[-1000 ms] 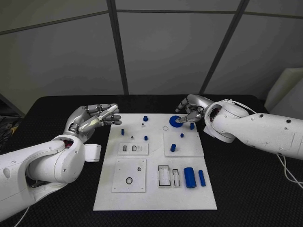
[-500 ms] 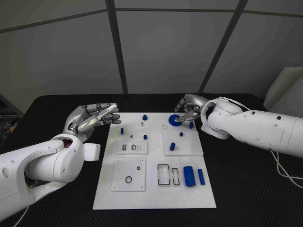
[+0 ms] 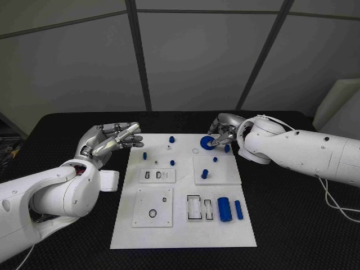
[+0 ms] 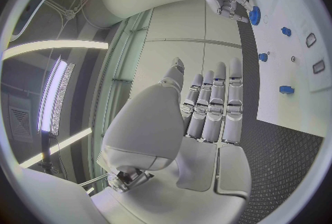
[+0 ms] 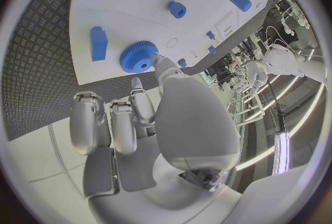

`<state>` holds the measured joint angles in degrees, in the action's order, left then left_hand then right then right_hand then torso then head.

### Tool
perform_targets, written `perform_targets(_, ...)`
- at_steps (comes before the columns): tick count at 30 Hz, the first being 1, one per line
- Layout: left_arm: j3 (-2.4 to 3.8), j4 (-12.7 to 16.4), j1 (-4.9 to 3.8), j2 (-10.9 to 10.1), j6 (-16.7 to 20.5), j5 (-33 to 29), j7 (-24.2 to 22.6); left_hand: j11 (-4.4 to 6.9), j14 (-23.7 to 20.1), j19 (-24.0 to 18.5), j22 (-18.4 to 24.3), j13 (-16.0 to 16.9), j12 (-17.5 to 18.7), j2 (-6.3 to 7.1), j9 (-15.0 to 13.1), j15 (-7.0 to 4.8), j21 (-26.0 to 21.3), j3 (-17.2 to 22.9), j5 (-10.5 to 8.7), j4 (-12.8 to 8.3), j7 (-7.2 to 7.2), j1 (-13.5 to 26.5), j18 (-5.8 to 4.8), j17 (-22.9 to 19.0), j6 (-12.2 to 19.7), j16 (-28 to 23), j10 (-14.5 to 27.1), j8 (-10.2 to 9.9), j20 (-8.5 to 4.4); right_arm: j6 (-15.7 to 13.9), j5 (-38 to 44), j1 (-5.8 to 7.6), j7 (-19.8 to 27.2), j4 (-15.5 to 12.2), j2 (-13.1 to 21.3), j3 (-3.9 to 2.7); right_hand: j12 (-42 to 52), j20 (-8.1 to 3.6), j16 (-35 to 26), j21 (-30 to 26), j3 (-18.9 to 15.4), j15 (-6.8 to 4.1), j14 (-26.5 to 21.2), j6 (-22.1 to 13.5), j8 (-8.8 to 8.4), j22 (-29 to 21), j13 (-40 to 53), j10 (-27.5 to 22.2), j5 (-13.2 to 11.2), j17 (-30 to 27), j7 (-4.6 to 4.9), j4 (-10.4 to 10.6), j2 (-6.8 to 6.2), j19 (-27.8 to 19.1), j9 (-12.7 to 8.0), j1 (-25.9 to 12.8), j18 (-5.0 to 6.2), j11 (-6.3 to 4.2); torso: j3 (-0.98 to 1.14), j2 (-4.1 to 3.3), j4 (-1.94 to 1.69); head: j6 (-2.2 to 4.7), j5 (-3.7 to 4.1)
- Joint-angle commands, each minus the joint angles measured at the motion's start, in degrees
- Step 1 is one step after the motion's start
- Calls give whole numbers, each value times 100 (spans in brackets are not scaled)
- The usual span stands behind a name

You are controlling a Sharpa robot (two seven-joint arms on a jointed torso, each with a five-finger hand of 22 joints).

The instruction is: Assemble the parts on the task board

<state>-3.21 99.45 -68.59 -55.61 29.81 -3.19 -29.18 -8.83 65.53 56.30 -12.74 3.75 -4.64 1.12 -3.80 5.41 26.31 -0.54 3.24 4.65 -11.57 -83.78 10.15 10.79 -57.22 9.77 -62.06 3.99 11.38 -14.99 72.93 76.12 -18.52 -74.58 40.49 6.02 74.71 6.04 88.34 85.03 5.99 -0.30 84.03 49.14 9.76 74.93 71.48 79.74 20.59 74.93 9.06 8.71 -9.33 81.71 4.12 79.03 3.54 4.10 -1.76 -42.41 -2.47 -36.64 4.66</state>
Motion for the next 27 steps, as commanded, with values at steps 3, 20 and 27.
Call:
perform_targets(3, 5, 10, -4, -4, -60, 10, -2, -6, 17, 30, -5, -7, 37, -5, 7, 33, 24, -11, -24, -31, -40, 42, 17, 9, 8, -19, 38, -24, 5, 235, 34, 3, -62, 20, -26, -3, 28, 18, 24, 12, -6, 25, 502, -39, 46, 210, 15, 51, -17, 1042, 15, 53, 13, 13, -3, 77, -86, -1, -3, -2, 0, -8, 8)
perform_targets(20, 5, 12, -3, -15, -53, 10, -4, -6, 17, 30, -5, -7, 37, -5, 7, 33, 24, -11, -24, -31, -40, 42, 17, 9, 8, -19, 38, -24, 5, 366, -26, -24, -107, 102, -105, -2, 127, 28, 25, 8, 43, 30, 500, 26, 163, 207, 138, 84, 33, 1044, 15, 98, 129, 6, 14, 148, -84, 1, 1, -2, 6, -44, -4)
perform_targets(27, 5, 11, -3, -19, -56, 10, -3, -6, 17, 30, -5, -7, 37, -5, 7, 33, 24, -11, -24, -31, -40, 42, 17, 9, 8, -19, 38, -24, 5, 307, 0, -31, -139, 132, -125, -1, 227, 27, 26, 14, 149, 27, 499, 119, 260, 225, 259, 136, 27, 1047, 11, 73, 282, 16, 24, 223, -86, -4, -1, 1, -1, -74, 4)
